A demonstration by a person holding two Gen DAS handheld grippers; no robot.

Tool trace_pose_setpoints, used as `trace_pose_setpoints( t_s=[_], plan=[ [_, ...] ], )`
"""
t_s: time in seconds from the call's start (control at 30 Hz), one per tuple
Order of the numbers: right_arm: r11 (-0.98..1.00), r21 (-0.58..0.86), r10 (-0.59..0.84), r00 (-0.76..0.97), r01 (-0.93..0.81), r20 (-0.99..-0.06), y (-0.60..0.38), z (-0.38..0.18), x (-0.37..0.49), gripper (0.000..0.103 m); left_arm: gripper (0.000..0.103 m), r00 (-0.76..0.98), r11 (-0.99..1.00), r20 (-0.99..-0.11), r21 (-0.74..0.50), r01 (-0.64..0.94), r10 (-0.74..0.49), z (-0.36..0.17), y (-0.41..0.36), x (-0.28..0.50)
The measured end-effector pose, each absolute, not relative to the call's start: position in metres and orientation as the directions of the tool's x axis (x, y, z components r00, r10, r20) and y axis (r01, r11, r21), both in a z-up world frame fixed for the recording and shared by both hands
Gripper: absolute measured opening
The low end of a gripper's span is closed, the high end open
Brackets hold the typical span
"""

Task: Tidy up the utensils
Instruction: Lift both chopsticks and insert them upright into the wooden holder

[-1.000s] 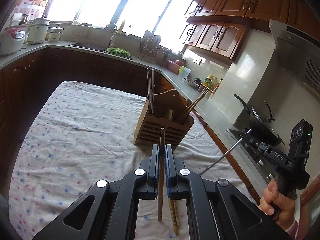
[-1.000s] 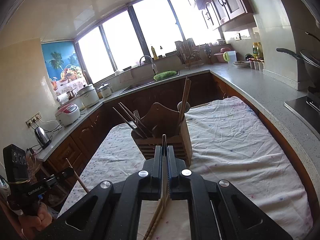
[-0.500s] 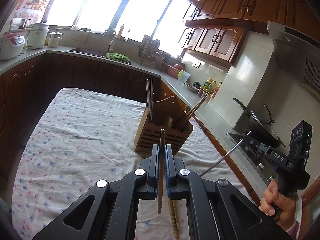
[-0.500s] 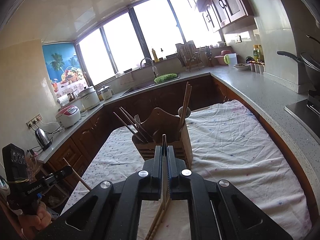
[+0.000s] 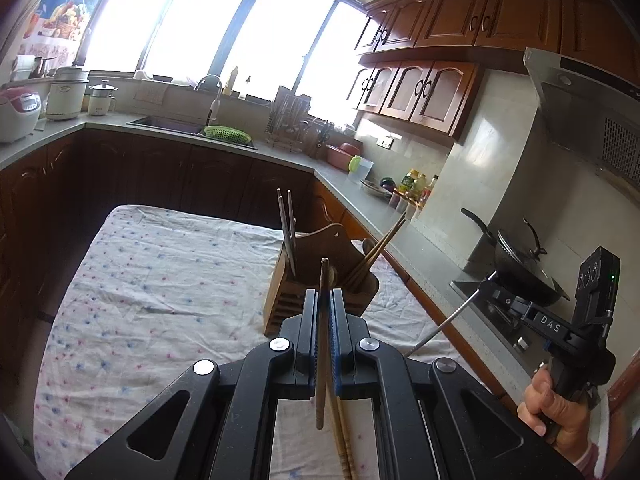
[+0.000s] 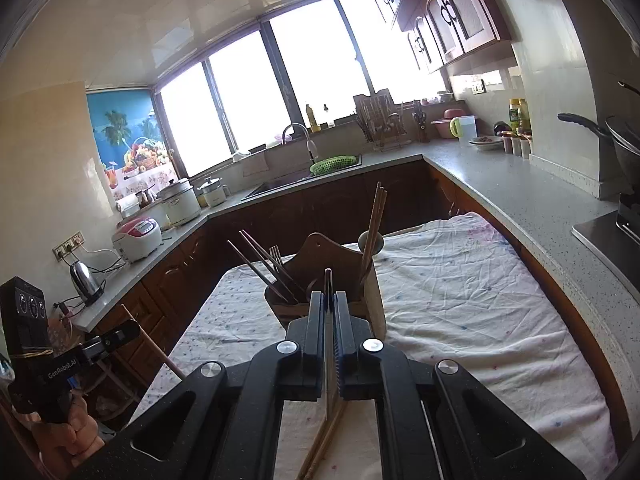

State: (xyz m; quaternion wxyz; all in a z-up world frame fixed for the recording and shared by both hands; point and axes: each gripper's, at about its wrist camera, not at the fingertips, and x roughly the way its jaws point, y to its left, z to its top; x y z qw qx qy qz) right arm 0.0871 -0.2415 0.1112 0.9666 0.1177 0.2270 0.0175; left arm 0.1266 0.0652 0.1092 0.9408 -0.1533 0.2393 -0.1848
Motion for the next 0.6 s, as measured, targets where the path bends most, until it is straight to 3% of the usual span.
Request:
trace_pose_setpoints(
  t_s=[0.6],
  plan=[
    [0.977, 0.212, 0.038, 0.947, 0.032, -0.318, -0.265, 0.168, 0.145, 0.004, 0.003, 0.892, 0.900, -0.230, -0.302, 0.315, -0.390, 0.165, 0.058, 0.196]
  ],
)
